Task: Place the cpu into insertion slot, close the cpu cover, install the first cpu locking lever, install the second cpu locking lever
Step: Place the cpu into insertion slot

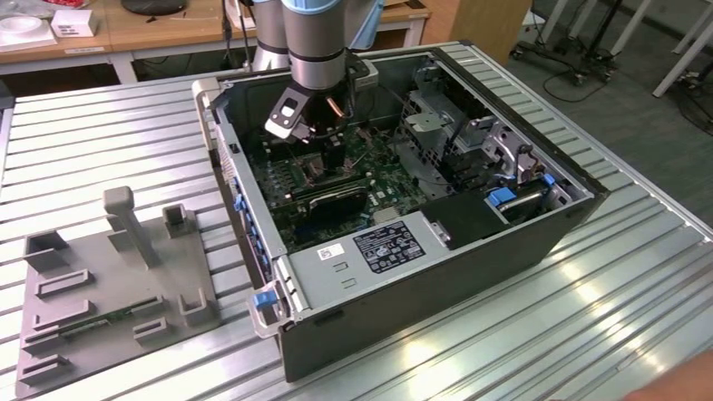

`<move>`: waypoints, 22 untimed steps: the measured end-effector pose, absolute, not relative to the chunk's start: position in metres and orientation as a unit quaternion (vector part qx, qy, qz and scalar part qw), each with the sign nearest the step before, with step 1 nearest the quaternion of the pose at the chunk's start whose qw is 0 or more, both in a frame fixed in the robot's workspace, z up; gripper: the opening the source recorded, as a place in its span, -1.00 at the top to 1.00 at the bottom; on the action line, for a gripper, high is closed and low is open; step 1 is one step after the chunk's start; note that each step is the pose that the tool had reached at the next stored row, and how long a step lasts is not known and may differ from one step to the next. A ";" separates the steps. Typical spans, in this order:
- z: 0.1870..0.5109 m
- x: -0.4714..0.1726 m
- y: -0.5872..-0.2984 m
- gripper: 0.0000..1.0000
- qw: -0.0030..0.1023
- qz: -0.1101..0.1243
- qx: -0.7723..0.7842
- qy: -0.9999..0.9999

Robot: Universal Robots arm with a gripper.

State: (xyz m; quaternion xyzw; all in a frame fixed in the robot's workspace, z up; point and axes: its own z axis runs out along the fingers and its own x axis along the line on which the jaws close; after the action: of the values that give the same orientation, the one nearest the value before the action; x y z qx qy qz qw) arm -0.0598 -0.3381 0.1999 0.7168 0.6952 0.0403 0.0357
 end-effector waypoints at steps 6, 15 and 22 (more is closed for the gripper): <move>0.200 -0.060 -0.338 -0.38 0.036 0.040 0.717 0.695; 0.200 -0.060 -0.336 -0.38 0.036 0.040 0.717 0.695; 0.200 -0.060 -0.336 -0.22 0.036 0.040 0.717 0.695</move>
State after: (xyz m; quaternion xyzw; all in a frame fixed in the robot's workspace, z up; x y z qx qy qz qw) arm -0.0598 -0.3357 0.1999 0.7168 0.6952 0.0404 0.0357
